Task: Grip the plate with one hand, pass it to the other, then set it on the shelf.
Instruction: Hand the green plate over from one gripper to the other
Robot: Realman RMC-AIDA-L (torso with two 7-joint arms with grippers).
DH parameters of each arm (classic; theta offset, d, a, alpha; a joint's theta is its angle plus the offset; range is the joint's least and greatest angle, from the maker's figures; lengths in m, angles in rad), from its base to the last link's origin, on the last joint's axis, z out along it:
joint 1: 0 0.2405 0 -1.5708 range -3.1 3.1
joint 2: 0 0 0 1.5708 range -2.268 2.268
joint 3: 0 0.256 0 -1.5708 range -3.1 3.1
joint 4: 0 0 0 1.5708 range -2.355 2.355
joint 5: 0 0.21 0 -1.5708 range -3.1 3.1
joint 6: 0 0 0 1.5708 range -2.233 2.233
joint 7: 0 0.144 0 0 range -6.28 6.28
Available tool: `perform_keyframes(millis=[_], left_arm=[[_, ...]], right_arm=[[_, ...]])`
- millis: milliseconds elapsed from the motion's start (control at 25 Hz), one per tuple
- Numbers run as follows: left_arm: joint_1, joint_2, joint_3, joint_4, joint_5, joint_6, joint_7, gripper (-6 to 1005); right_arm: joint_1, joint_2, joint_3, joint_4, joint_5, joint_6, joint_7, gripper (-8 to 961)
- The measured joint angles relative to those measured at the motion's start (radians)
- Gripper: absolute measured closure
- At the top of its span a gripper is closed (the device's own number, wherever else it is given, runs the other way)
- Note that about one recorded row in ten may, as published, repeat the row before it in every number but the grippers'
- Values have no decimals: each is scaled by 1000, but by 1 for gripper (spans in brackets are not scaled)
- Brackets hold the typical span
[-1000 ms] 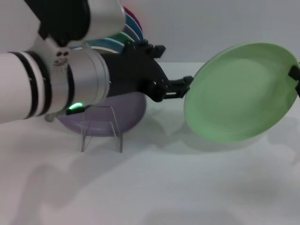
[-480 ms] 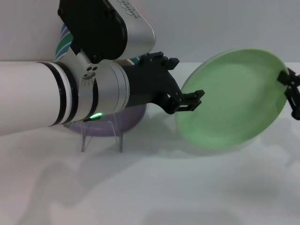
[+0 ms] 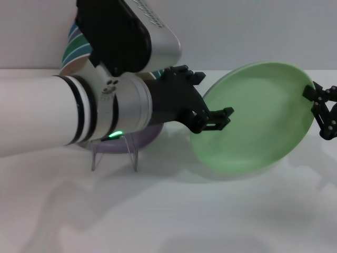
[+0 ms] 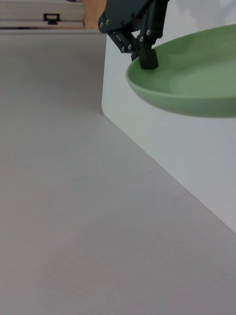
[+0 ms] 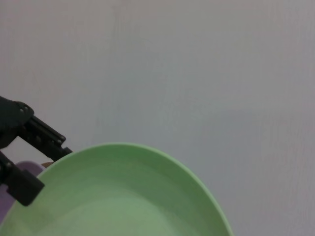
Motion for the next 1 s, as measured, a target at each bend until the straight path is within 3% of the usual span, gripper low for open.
perform_keyframes(millis=[1000], left_arm=[[-24, 0, 20, 60, 7, 37, 1, 197]], right_arm=[[0, -1, -13, -12, -26, 1, 0, 933]])
